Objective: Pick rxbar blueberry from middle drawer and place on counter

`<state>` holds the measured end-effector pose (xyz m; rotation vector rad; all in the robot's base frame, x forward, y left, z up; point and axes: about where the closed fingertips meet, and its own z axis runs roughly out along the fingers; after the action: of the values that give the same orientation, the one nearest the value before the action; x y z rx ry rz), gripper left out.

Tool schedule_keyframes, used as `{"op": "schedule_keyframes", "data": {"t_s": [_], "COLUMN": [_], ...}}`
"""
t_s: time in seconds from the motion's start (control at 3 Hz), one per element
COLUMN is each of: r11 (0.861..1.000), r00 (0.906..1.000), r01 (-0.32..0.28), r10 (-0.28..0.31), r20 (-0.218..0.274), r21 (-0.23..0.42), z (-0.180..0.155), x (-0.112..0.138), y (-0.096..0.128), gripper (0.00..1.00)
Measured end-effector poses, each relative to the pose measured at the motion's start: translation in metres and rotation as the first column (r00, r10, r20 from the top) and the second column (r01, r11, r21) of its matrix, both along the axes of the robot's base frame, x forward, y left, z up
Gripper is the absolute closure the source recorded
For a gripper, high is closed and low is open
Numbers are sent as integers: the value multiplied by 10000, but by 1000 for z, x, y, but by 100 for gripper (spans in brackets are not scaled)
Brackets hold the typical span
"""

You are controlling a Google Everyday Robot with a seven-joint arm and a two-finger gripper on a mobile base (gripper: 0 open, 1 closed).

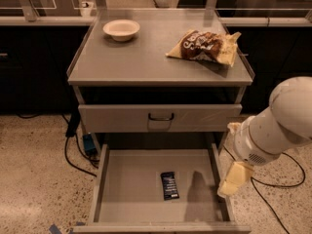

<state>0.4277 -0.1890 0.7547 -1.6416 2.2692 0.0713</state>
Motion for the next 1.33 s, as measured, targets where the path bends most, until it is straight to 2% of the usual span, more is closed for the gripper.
{"op": "schedule_keyframes", "data": {"t_s": [0.33, 0.67, 1.0, 1.33], "r11": [9985, 9985, 9983, 9982], "r00": [9998, 9998, 9997, 9996], "r01": [-146, -147, -228, -261], "r10": [153, 155, 231, 263], "r20": [-143, -144, -45, -39], "r21": [522, 518, 544, 533], "z": [-34, -34, -56, -98], "x": [2, 2, 10, 27], "y": [15, 16, 25, 38], "gripper": [0, 0, 0, 0]}}
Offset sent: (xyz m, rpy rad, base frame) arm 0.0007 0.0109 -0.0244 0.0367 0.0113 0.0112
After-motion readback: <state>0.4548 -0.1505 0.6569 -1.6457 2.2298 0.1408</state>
